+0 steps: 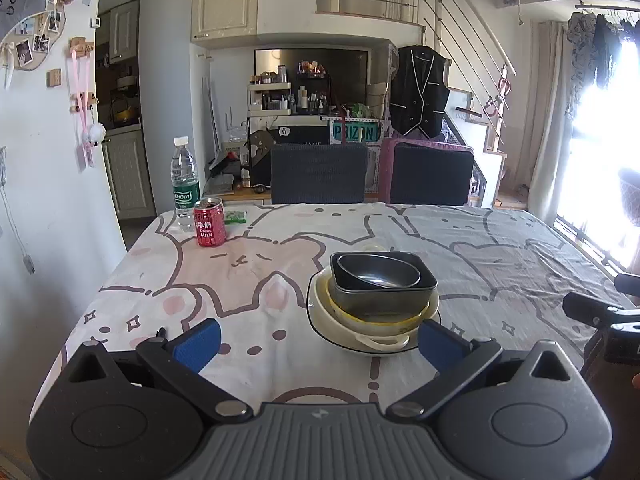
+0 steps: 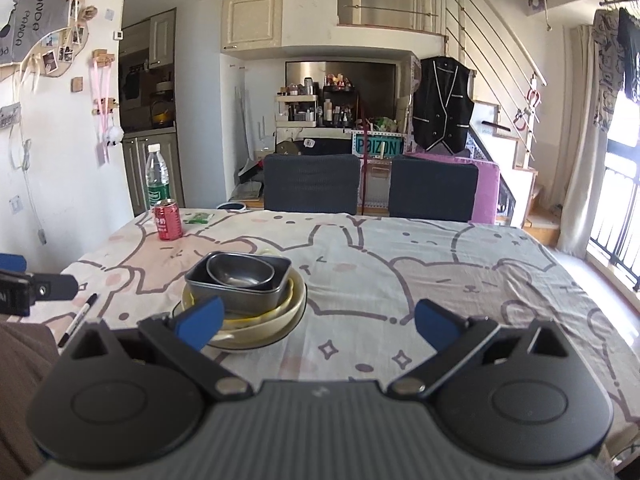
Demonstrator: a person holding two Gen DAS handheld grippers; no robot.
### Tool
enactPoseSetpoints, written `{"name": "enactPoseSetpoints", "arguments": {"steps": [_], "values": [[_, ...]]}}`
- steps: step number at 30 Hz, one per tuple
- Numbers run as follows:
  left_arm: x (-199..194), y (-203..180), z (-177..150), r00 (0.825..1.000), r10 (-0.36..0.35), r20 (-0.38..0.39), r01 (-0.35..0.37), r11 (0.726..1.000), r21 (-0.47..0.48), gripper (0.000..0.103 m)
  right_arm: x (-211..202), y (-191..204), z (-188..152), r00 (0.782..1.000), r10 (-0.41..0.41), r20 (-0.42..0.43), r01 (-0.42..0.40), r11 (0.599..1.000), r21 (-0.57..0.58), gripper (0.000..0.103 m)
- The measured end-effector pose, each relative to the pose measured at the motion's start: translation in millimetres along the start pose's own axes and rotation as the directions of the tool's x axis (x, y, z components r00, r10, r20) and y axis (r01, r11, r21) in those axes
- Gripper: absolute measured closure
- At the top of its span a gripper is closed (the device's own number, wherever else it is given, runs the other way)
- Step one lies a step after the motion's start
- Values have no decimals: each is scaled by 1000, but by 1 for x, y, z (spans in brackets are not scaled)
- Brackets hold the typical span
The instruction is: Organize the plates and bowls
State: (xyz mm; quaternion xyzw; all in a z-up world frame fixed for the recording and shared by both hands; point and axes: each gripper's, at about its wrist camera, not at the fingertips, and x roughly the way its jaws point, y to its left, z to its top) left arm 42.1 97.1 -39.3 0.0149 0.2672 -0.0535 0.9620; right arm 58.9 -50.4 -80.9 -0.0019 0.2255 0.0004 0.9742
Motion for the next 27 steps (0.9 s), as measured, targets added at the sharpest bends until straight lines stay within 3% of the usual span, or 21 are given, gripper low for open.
{"name": "enactPoseSetpoints", "arguments": {"steps": [27], "values": [[-1,1,-1,1000,-3,8,3,1000,-1,0,0,-3,0,1000,-2,6,2,1000,-2,0]]}}
